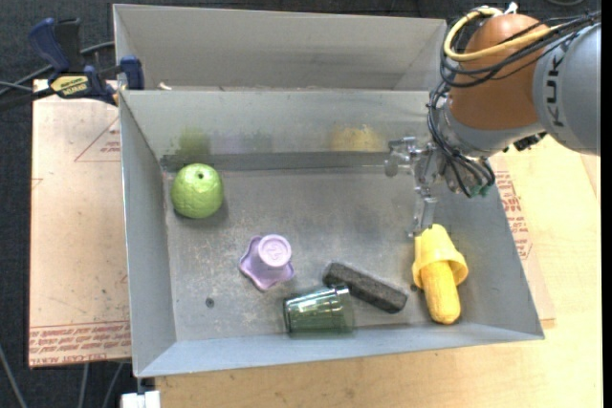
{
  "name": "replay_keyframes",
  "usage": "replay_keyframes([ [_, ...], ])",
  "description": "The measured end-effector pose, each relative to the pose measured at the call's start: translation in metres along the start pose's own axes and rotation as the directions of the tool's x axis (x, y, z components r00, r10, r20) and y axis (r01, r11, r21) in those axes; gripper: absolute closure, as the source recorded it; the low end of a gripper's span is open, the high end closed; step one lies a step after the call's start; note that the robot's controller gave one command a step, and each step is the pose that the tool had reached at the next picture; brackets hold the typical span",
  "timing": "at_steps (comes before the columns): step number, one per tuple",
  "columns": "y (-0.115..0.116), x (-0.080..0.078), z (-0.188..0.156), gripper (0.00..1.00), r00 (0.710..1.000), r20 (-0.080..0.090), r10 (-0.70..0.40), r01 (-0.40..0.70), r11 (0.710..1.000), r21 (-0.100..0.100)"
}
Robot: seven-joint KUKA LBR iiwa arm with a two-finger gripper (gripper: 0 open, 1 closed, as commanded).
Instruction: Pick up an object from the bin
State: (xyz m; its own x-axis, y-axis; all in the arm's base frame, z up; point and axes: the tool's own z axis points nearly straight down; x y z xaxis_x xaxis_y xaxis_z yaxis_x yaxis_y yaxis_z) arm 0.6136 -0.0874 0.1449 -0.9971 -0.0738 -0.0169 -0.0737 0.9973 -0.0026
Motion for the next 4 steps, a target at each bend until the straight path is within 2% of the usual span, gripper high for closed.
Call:
replay_keyframes([
  [1,0.037,0.012,0.058,0.0,0.998,-0.02,-0.06,0.059,0.998,-0.004],
  [2,0.067,0.014,0.082,0.0,0.995,-0.018,-0.097,0.097,0.995,-0.008],
  [3,0.054,0.061,0.053,0.0,0.996,-0.017,-0.092,0.092,0.996,-0.007],
  [4,0.101,0.063,0.062,0.0,0.99,-0.014,-0.138,0.138,0.99,-0.004],
])
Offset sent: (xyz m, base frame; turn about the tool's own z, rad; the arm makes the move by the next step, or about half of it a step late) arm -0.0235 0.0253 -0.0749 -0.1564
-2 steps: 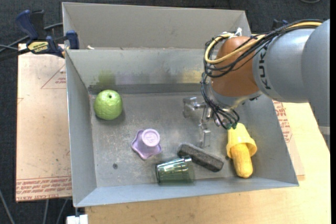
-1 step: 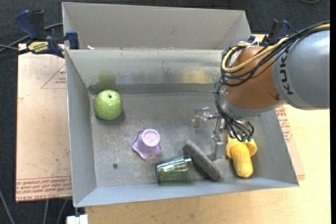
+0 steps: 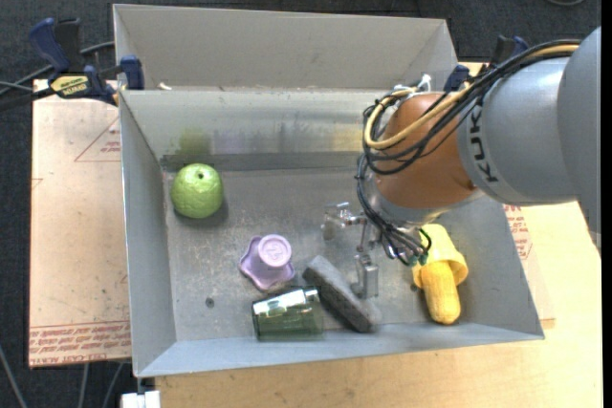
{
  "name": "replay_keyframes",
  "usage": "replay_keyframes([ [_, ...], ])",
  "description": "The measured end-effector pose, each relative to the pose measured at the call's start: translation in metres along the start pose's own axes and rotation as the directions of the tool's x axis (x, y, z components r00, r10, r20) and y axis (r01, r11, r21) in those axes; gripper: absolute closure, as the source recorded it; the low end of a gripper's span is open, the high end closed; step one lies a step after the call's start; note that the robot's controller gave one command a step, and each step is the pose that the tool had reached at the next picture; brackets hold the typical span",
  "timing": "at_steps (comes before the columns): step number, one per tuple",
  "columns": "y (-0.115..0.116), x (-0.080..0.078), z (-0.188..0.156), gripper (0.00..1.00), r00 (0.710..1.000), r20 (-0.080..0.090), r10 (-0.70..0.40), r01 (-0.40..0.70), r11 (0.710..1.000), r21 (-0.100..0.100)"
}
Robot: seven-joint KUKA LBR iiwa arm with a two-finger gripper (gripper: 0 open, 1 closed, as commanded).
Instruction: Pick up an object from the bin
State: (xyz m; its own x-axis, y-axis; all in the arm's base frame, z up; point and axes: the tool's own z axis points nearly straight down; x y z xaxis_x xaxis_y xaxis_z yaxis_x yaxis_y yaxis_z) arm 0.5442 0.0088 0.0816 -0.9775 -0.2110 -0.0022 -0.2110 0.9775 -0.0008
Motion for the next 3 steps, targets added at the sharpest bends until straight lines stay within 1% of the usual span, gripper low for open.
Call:
replay_keyframes([
  [1,0.02,0.0,0.002,0.0,1.0,0.004,-0.026,0.026,1.0,-0.001],
  [2,0.011,0.0,0.005,0.0,0.995,0.009,-0.098,0.098,0.995,-0.004],
  [3,0.002,0.001,0.007,0.0,0.994,0.007,-0.109,0.109,0.994,-0.001],
])
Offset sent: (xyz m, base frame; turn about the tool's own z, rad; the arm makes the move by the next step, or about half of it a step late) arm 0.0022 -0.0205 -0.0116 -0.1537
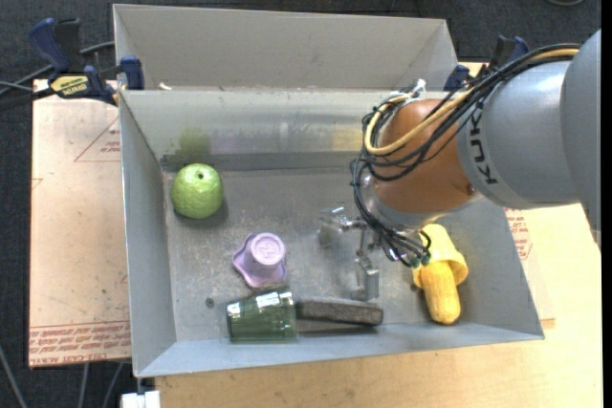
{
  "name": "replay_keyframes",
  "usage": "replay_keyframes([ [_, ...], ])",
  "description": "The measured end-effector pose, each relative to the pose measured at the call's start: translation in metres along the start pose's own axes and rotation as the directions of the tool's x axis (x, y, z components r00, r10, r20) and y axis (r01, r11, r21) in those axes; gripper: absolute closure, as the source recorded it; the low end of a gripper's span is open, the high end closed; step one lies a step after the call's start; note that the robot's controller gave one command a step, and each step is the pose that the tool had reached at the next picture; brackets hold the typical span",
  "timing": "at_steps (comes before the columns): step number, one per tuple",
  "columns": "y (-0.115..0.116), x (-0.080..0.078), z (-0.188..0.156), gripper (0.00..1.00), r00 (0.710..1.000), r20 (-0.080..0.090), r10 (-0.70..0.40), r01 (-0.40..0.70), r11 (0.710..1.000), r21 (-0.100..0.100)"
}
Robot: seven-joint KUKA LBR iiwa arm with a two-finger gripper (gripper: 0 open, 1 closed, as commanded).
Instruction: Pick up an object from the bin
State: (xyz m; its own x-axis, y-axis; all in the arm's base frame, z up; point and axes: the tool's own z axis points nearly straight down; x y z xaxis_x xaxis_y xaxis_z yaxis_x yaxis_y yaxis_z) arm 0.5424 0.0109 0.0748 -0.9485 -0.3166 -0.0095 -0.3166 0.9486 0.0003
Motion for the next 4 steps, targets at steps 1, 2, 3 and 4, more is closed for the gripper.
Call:
replay_keyframes([
  [1,0.029,0.013,0.002,0.0,0.998,0.011,-0.057,0.057,0.998,0.003],
  [2,0.058,0.007,-0.037,0.0,0.998,-0.001,-0.061,0.061,0.998,-0.002],
  [3,0.075,-0.016,-0.064,0.0,0.999,0.011,-0.039,0.039,0.999,0.001],
  [4,0.093,-0.034,-0.062,0.0,0.99,0.005,-0.138,0.138,0.99,-0.001],
])
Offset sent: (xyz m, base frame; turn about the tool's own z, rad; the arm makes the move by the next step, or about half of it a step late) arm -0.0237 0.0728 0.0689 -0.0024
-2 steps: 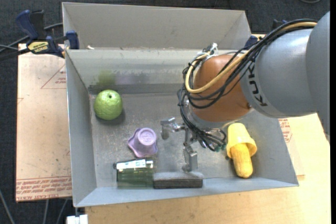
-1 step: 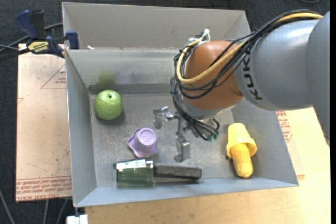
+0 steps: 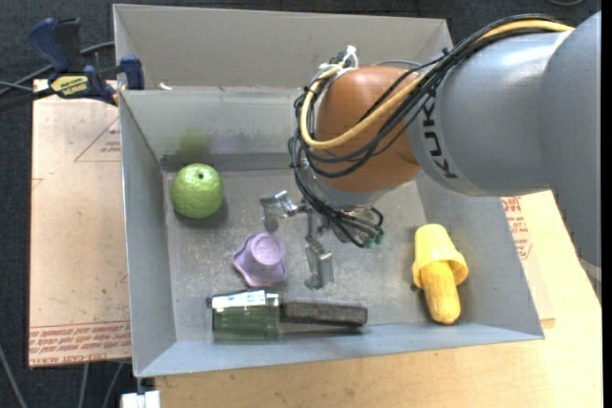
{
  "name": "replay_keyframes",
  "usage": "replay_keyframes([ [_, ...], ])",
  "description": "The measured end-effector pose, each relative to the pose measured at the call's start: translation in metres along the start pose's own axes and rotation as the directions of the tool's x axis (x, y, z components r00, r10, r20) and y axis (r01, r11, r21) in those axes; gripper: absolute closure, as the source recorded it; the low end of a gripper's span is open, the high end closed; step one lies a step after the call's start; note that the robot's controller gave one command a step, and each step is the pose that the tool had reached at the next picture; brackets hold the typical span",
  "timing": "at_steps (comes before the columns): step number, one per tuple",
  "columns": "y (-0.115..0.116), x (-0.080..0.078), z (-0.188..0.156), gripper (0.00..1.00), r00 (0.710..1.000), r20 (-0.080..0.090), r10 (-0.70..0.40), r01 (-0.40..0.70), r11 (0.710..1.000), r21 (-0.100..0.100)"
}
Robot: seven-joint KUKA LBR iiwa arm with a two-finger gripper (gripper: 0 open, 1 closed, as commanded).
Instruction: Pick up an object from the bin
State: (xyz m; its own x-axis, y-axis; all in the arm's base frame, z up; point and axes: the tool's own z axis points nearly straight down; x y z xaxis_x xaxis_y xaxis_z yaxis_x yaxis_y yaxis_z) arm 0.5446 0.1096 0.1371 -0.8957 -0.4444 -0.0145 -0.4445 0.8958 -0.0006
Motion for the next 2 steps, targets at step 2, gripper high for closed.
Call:
replay_keyframes([
  [2,0.031,-0.02,0.037,0.0,0.989,0.003,-0.149,0.149,0.989,0.0],
])
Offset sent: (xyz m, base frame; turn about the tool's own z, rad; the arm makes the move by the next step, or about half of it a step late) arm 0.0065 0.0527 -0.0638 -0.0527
